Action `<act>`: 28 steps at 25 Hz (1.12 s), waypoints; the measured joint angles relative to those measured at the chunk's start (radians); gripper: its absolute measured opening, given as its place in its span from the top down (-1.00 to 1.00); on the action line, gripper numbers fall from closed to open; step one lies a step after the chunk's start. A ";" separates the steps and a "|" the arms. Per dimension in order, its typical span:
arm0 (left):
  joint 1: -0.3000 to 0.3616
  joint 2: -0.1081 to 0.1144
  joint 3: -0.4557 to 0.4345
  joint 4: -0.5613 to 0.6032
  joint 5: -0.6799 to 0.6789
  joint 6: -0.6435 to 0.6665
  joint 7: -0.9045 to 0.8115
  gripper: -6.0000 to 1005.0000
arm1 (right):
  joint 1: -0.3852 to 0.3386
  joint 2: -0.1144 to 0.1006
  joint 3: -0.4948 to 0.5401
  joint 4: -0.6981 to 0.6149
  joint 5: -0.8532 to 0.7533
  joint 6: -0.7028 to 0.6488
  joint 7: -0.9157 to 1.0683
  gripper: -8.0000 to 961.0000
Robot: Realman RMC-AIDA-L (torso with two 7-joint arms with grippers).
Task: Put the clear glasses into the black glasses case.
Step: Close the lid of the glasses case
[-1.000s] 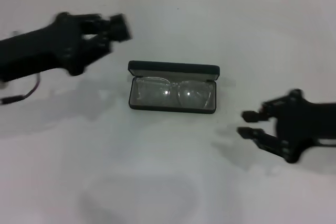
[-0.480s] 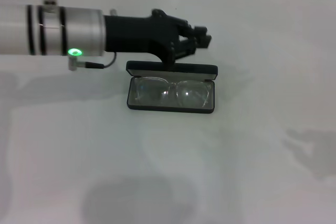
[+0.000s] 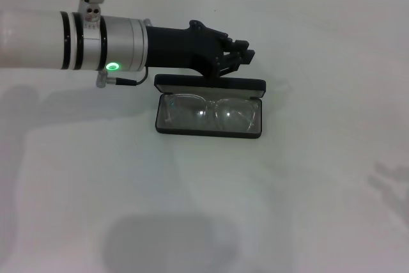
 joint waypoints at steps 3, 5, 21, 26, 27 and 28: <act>0.004 0.009 -0.002 0.000 0.013 -0.001 0.000 0.63 | -0.002 -0.001 0.008 0.003 -0.001 -0.002 0.001 0.43; 0.009 0.013 -0.003 -0.001 0.025 -0.002 -0.001 0.63 | 0.002 -0.001 0.014 0.010 -0.001 -0.004 0.002 0.43; 0.029 0.019 -0.001 -0.033 0.072 -0.071 -0.003 0.63 | 0.046 -0.001 0.010 0.082 0.000 -0.012 -0.011 0.39; 0.028 0.017 0.000 -0.037 0.085 -0.071 -0.004 0.63 | 0.046 -0.001 0.016 0.087 0.001 -0.016 -0.015 0.38; 0.029 0.016 0.000 -0.038 0.085 -0.071 -0.005 0.63 | 0.047 -0.001 0.015 0.088 0.001 -0.016 -0.015 0.38; 0.029 0.015 0.000 -0.039 0.085 -0.071 -0.005 0.63 | 0.048 -0.001 0.015 0.089 0.001 -0.016 -0.015 0.38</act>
